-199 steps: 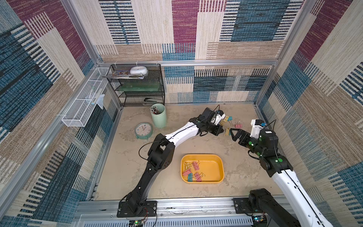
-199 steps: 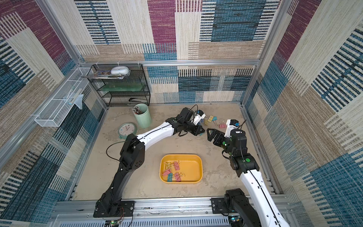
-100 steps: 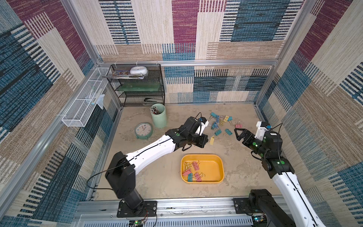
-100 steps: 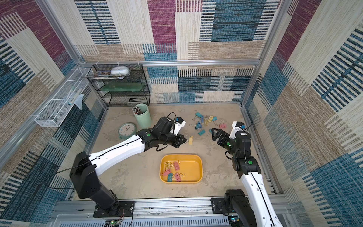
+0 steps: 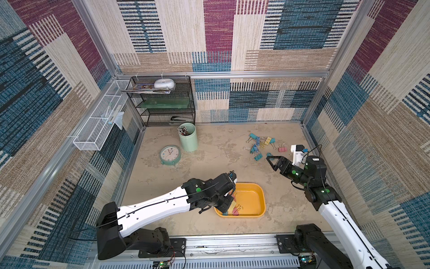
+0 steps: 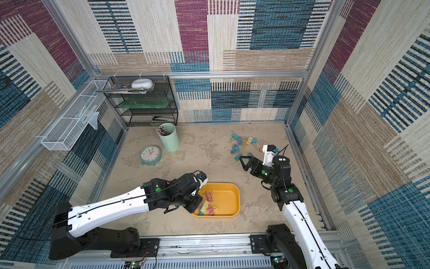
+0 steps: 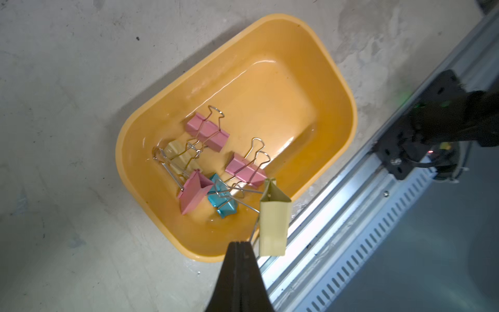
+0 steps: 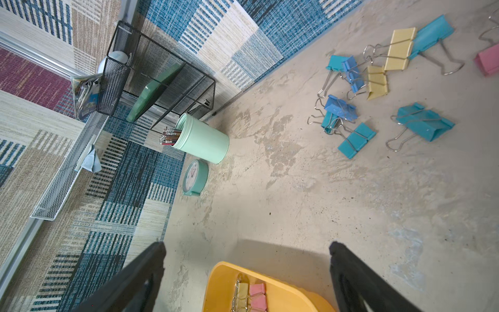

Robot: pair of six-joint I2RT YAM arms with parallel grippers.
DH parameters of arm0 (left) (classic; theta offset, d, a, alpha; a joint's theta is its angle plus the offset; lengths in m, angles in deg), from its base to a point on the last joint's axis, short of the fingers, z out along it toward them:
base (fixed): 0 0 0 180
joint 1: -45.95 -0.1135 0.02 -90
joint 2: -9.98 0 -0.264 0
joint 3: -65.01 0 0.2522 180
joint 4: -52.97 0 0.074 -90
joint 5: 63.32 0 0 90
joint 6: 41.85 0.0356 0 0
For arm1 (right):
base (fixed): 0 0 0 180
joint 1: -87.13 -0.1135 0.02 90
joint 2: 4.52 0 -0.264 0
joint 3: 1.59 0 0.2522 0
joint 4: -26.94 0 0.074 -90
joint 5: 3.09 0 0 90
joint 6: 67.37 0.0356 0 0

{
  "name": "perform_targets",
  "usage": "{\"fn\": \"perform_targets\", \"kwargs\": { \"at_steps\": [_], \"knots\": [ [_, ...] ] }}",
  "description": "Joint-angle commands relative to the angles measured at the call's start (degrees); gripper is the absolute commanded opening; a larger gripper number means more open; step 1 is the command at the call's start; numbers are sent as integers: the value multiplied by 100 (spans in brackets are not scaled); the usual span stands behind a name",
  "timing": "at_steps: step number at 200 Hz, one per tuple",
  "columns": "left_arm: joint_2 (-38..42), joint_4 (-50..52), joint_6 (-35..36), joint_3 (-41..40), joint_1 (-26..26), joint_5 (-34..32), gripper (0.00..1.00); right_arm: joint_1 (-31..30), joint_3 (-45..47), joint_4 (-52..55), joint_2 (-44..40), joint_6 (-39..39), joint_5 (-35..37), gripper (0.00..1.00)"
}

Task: Put the binder clips in the storage box
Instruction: Place the binder clip in the storage box.

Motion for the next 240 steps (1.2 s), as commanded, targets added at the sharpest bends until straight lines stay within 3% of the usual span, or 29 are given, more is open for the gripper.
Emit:
{"fn": "perform_targets", "kwargs": {
  "at_steps": [1,23,54,125,140,170,204,224,240],
  "knots": [
    [-212,-155,226,-92,108,-825,0,-73,40,-196,15,84,30,98],
    [-394,-657,518,-168,153,-1102,0,-108,28,-141,-13,62,53,98],
    [-550,-1116,787,-139,162,-1002,0,-120,-5,-13,-71,-9,157,98],
    [-1094,-1563,847,-506,358,-882,0,-128,13,-57,-58,32,91,99],
    [-977,-1599,832,-500,438,-800,16,-132,23,-37,-89,9,149,99],
    [-206,-1643,782,-424,470,-677,40,-127,7,-134,16,12,211,99],
    [1153,-891,1081,119,306,-1362,58,-126,-388,-159,666,-310,445,99],
    [1907,-368,1359,572,-425,-1272,66,-126,-823,-110,1381,-642,597,98],
    [2389,-320,1664,673,-1582,-745,72,-187,-1326,-19,2138,-963,596,93]
  ]
}}
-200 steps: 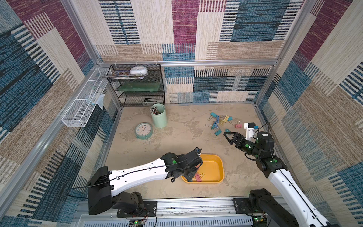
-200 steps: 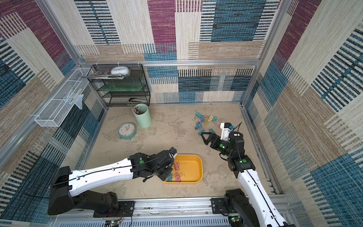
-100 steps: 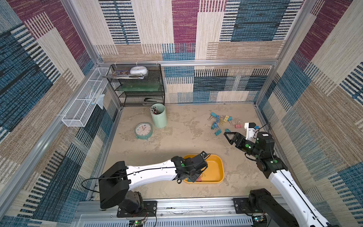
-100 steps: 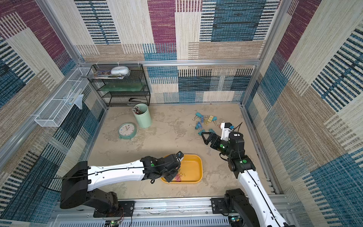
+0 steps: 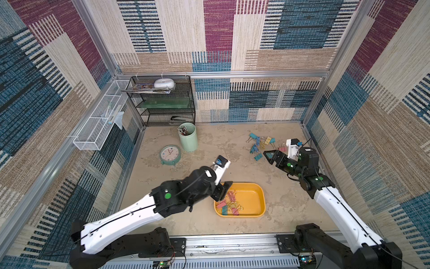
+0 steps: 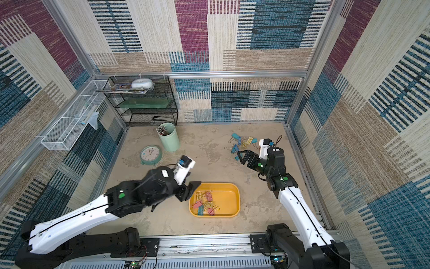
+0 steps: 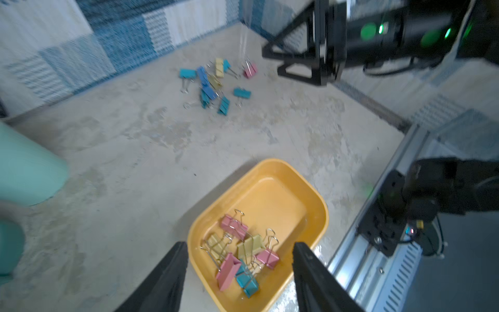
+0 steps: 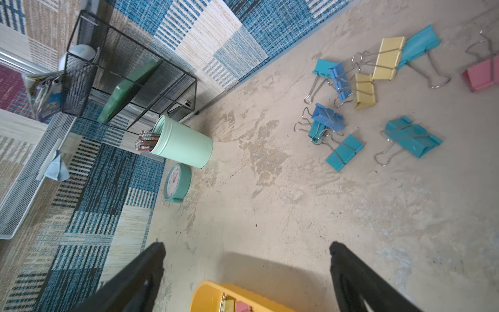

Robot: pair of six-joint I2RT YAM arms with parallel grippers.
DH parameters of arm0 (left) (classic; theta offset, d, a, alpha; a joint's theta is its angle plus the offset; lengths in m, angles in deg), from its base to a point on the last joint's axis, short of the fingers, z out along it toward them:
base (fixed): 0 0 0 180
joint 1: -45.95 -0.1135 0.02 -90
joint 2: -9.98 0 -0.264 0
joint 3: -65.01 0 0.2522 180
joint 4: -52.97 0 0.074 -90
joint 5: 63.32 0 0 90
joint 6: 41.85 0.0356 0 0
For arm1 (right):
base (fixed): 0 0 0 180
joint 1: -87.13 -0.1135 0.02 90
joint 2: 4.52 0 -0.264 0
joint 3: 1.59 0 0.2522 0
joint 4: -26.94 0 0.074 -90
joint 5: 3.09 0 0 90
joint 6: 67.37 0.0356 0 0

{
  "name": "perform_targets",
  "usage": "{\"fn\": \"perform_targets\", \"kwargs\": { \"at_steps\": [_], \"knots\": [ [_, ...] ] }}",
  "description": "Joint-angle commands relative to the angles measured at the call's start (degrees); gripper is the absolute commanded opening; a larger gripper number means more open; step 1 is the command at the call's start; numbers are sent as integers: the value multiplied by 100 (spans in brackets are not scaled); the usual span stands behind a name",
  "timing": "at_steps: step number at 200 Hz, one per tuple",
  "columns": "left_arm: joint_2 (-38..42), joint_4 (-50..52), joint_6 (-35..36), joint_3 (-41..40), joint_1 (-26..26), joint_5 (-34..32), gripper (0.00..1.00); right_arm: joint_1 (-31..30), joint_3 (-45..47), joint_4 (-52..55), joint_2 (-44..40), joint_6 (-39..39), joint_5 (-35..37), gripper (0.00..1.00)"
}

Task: Put the binder clips in the storage box
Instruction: Pick up the binder clip at the center of the board.

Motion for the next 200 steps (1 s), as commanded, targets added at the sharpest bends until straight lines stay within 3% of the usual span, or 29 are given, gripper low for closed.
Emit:
{"fn": "perform_targets", "kwargs": {
  "at_steps": [1,20,42,55,69,79,94,114,132,200],
  "knots": [
    [560,537,540,147,-1192,332,73,-67,-564,26,775,-590,195,93],
    [742,393,774,-20,-2342,679,84,-178,-1229,321,1816,-774,602,89],
    [684,-132,359,-550,-3337,1845,92,-375,-1742,505,2644,-835,1362,86],
    [634,-738,-34,-1031,-3775,2577,100,-489,-1968,550,3073,-916,1507,77],
    [460,-1088,-586,-1282,-4358,3621,100,-593,-2230,716,3495,-982,1599,63],
    [379,-1313,-816,-1421,-4582,3977,99,-693,-2338,785,3741,-954,1731,54],
    [323,-1332,-900,-1453,-4771,4106,99,-832,-2483,903,4056,-744,2130,50],
    [334,-1319,-870,-1515,-4838,4163,99,-1031,-2771,1138,4422,-471,2857,57],
    [327,-1474,-966,-1658,-4842,4362,99,-1136,-3161,1536,4766,-306,3425,57],
    [357,-1605,-1021,-1720,-4960,4641,100,-1228,-3928,2035,5555,-452,4090,43]
  ]
}}
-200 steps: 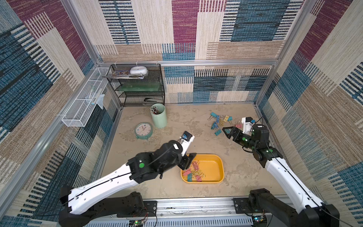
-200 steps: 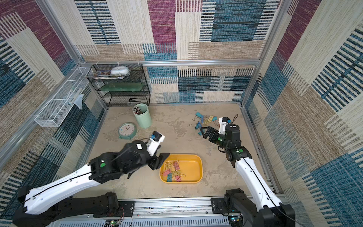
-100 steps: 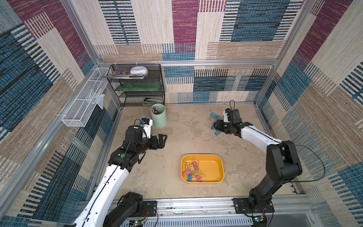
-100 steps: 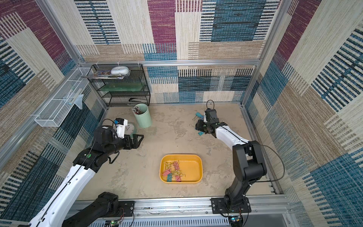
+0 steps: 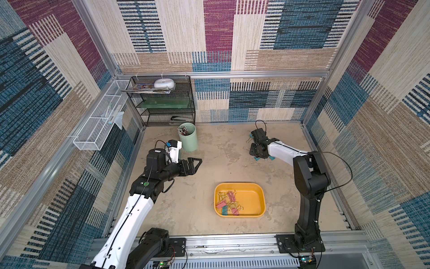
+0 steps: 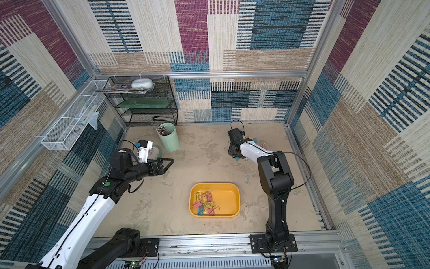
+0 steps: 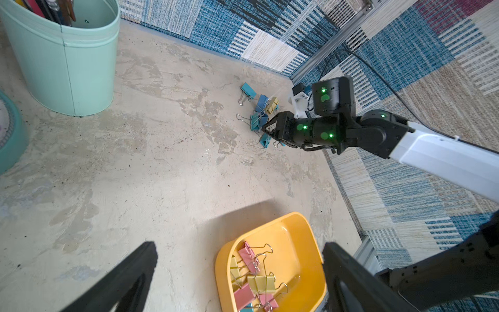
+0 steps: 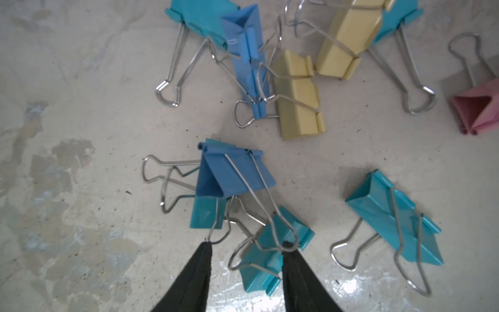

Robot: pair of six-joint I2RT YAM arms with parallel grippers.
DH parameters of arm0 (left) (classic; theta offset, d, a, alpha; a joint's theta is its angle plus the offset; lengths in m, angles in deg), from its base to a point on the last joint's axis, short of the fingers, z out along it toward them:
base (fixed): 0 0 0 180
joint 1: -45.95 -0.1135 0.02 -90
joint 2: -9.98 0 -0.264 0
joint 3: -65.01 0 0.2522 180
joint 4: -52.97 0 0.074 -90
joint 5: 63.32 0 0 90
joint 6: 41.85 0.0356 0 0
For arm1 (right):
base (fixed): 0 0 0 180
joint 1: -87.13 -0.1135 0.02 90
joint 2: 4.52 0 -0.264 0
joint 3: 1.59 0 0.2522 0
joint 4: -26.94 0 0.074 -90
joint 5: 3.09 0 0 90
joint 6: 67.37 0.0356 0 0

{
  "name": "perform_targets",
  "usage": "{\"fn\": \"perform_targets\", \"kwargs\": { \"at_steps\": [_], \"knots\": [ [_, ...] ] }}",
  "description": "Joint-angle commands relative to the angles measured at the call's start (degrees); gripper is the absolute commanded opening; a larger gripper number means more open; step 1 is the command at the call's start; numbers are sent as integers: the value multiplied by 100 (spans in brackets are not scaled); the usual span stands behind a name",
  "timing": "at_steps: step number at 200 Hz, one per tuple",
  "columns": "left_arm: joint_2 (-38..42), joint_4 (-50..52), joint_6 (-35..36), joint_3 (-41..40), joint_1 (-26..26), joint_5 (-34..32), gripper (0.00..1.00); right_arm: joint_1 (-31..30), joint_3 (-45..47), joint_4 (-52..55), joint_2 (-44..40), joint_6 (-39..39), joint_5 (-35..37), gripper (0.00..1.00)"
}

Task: Put the binder clips in the storage box
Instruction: Pick up the binder clip at the center of the board.

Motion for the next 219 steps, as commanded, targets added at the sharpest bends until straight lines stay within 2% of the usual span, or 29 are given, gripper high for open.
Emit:
{"fn": "perform_targets", "kwargs": {
  "at_steps": [1,15,44,101,120,142,158,176,200,219],
  "knots": [
    [27,-174,-21,4,-51,163,100,-17,-62,216,69,-65,418,43],
    [7,-183,-19,8,-60,409,100,-16,-54,220,84,-123,407,39],
    [-16,-201,-31,17,-86,448,99,-39,261,169,-115,-137,338,30],
    [-72,-98,69,65,-108,575,100,-61,1392,-94,-1092,-312,155,12],
    [-169,113,301,216,-105,839,99,-61,1788,-156,-1553,-354,165,6],
    [-242,548,925,366,-104,1076,99,-68,2098,-266,-2128,-455,1,0],
    [-184,562,962,260,-104,962,99,-94,2271,-288,-2600,-484,-359,0],
    [-116,324,791,128,-104,1232,99,-258,2569,-397,-3246,-425,-937,0],
    [22,106,707,33,-99,1375,99,-637,3234,-889,-4579,-68,-1767,0],
    [100,-1,670,-32,-96,1360,100,-968,3958,-1409,-5789,516,-1992,0]
  ]
}}
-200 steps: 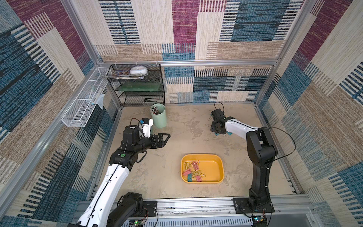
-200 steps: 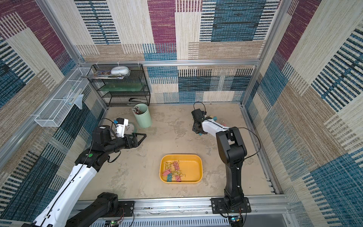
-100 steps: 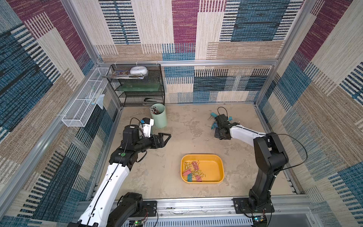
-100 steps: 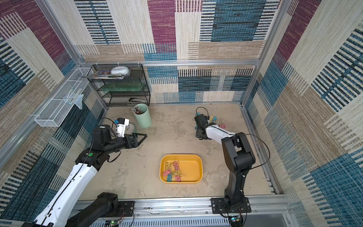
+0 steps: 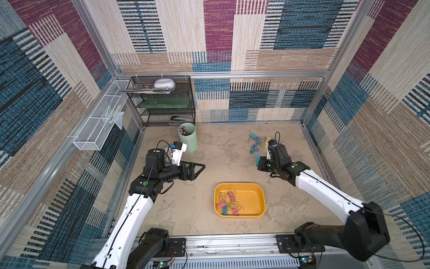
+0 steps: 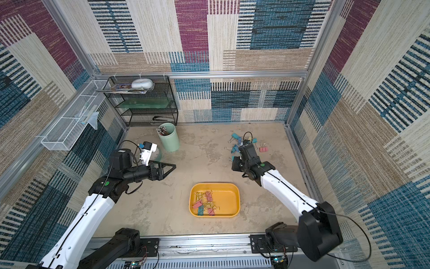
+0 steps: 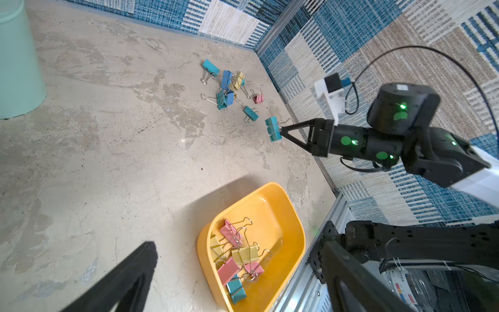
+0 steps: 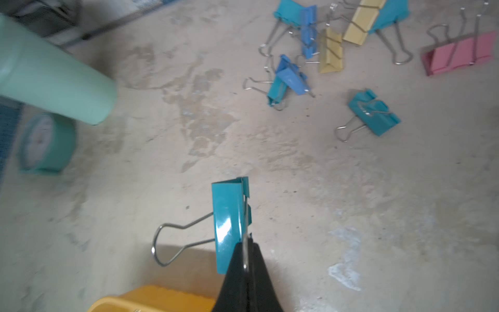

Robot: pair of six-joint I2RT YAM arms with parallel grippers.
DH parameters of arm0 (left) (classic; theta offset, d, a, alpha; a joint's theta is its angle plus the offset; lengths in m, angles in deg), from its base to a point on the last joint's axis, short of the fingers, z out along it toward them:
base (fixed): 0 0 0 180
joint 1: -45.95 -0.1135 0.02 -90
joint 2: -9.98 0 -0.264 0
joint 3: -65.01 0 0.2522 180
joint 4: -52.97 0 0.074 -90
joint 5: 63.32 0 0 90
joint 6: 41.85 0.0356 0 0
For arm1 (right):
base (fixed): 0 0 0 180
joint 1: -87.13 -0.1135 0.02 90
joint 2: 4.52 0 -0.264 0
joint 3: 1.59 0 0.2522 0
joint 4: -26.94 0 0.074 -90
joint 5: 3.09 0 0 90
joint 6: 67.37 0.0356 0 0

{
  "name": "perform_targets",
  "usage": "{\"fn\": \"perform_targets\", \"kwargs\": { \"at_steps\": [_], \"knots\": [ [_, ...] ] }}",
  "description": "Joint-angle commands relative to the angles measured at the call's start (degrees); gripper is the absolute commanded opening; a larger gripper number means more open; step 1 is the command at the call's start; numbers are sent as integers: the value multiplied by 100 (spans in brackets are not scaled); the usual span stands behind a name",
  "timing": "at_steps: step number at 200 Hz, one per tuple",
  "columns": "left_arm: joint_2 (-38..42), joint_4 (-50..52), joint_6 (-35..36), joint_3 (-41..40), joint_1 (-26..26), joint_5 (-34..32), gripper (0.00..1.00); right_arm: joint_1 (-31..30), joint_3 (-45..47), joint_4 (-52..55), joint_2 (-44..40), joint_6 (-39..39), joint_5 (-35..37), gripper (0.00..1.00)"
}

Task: Put the binder clips in the storage box
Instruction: Pick up the binder clip at the center of the board, then place the binder clip in the storage box.

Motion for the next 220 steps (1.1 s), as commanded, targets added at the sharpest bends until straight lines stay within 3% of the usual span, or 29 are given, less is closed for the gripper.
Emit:
{"fn": "perform_targets", "kwargs": {
  "at_steps": [1,24,53,97,165,185,220],
  "knots": [
    [80,-271,-33,-57,-1,192,100,-287,615,-750,-1077,714,-743,0],
    [111,-331,-62,-90,-1,201,99,-578,1373,-1146,-2056,1226,-1229,0],
    [104,-340,-62,-103,-1,186,99,-960,2005,-1072,-2173,1614,-1646,0],
    [105,-292,-1,-102,-4,108,99,-1540,2234,-1338,-1008,1805,-1362,0],
    [58,-279,15,-110,-4,116,99,-1658,2215,-2097,378,1940,-1052,0],
    [68,-279,19,-111,-1,125,99,-1710,2182,-2066,568,1948,-988,5],
    [89,-279,18,-118,-5,114,100,-1806,2197,-1893,546,1998,-821,24]
  ]
}}
